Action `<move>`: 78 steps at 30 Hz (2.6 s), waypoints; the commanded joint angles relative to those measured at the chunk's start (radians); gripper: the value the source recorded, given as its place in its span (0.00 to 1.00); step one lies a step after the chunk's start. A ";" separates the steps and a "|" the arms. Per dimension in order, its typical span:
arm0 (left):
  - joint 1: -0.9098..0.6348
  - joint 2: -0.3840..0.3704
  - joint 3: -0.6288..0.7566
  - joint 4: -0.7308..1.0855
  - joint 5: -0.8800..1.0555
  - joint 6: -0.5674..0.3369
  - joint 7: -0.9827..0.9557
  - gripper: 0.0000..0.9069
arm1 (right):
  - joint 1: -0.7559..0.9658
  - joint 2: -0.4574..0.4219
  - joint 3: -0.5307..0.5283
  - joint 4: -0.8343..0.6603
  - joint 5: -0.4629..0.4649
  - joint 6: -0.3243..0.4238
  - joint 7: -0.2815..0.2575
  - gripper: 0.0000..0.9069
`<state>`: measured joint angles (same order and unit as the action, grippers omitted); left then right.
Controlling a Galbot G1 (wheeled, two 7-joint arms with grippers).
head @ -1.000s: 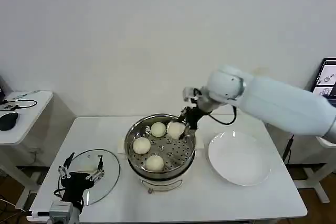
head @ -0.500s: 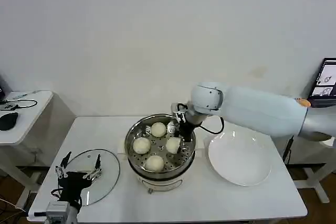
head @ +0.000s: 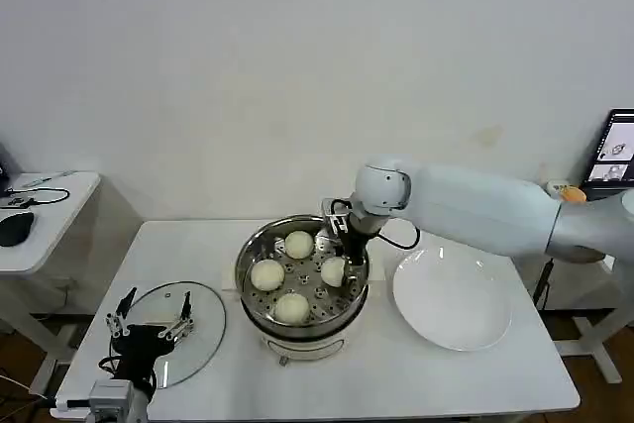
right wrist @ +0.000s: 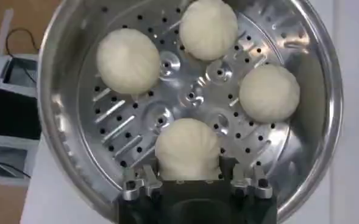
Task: Take steamed baozi put them in steamer then cover it.
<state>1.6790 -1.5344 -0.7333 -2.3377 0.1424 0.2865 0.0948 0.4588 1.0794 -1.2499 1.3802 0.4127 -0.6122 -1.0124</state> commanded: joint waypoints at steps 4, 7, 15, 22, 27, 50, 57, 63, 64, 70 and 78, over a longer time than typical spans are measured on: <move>0.001 -0.003 0.006 0.000 0.003 -0.001 0.001 1.00 | 0.009 0.009 0.010 -0.023 -0.024 0.008 -0.006 1.00; 0.001 -0.004 0.007 -0.002 0.004 0.000 0.002 1.00 | 0.030 -0.019 0.033 -0.005 -0.020 0.006 -0.010 1.00; 0.006 0.003 0.009 -0.004 0.004 0.001 0.008 1.00 | 0.139 -0.251 0.197 0.149 0.074 0.045 -0.057 1.00; -0.002 0.005 0.024 0.019 -0.005 -0.032 -0.005 1.00 | -0.023 -0.462 0.556 0.242 0.244 0.189 0.184 1.00; -0.002 0.031 0.036 0.033 -0.051 -0.081 -0.031 1.00 | -0.193 -0.562 0.856 0.280 0.347 0.248 0.346 1.00; 0.029 0.041 0.037 0.035 0.003 -0.126 -0.082 1.00 | -1.607 -0.389 2.020 0.580 0.420 0.564 0.793 1.00; 0.022 0.059 0.025 0.070 0.102 -0.164 -0.099 1.00 | -1.906 -0.136 2.050 0.697 0.302 0.602 0.802 1.00; 0.029 0.065 0.028 0.101 0.248 -0.210 -0.114 1.00 | -2.125 0.086 1.999 0.696 0.196 0.686 0.806 1.00; 0.032 0.069 0.027 0.106 0.258 -0.212 -0.117 1.00 | -2.160 0.111 1.991 0.693 0.184 0.701 0.797 1.00; 0.038 0.093 0.010 0.134 0.294 -0.216 -0.126 1.00 | -2.263 0.181 1.964 0.659 0.158 0.757 0.782 1.00; 0.041 0.132 0.011 0.228 0.621 -0.269 -0.195 1.00 | -2.257 0.169 1.994 0.647 0.182 0.738 0.785 1.00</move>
<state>1.7221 -1.4347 -0.7195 -2.2008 0.4215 0.0733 -0.0368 -1.6210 1.1342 0.6965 2.0138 0.6252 0.0815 -0.2361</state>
